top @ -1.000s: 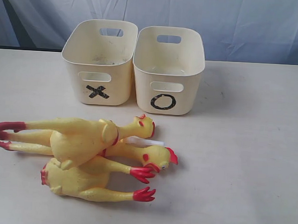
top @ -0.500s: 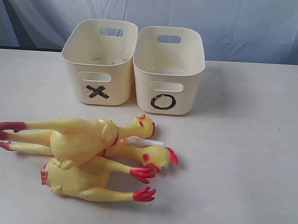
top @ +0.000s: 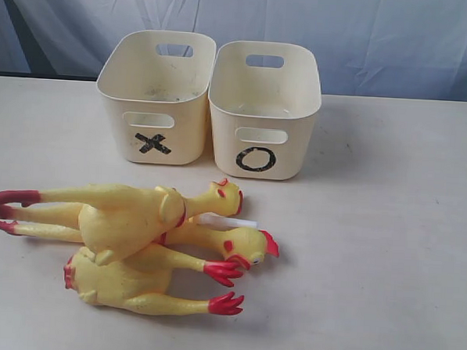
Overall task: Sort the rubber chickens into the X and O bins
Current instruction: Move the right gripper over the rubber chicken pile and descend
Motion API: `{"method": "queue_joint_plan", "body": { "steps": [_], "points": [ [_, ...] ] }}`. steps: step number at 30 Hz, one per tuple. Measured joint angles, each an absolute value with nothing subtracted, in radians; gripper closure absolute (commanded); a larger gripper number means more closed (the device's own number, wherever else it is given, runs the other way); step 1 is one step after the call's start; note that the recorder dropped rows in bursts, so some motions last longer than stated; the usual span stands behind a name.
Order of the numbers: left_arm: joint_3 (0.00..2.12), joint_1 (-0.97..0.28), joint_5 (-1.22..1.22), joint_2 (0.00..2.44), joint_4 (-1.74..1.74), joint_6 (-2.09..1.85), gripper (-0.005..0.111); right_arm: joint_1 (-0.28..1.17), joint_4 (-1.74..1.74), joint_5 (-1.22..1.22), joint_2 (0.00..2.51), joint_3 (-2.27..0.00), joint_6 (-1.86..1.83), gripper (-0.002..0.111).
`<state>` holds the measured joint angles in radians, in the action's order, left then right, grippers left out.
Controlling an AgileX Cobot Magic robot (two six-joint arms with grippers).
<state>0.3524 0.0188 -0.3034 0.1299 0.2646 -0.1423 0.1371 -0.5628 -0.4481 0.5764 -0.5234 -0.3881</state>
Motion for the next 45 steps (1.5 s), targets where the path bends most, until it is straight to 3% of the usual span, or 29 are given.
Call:
{"method": "queue_joint_plan", "body": {
  "steps": [5, 13, 28, 30, 33, 35, 40, 45],
  "points": [
    [0.352, 0.019, -0.303, 0.130, 0.265, -0.142, 0.106, 0.138, -0.946, -0.665, 0.787, -0.613, -0.895, 0.109],
    [0.352, 0.019, -0.303, 0.130, 0.265, -0.142, 0.106, 0.187, -1.017, -0.753, 1.029, -0.739, -1.031, 0.109],
    [0.352, 0.019, -0.303, 0.130, 0.265, -0.142, 0.106, 0.642, -0.703, -0.341, 1.401, -0.838, -1.197, 0.109],
    [0.352, 0.019, -0.303, 0.130, 0.265, -0.141, 0.106, 0.668, -0.702, -0.274, 1.460, -0.838, -1.213, 0.098],
    [0.352, 0.019, -0.303, 0.130, 0.265, -0.141, 0.106, 0.694, -0.702, -0.228, 1.525, -0.838, -1.272, 0.069],
    [0.352, 0.019, -0.303, 0.130, 0.265, -0.141, 0.106, 0.726, -0.702, -0.178, 1.572, -0.838, -1.294, 0.057],
    [0.352, 0.019, -0.303, 0.130, 0.265, -0.141, 0.106, 0.758, -0.785, -0.071, 1.599, -0.838, -1.301, 0.057],
    [0.352, 0.019, -0.303, 0.130, 0.265, -0.141, 0.106, 0.756, -0.880, -0.164, 1.599, -0.838, -1.301, 0.057]
  ]
}}
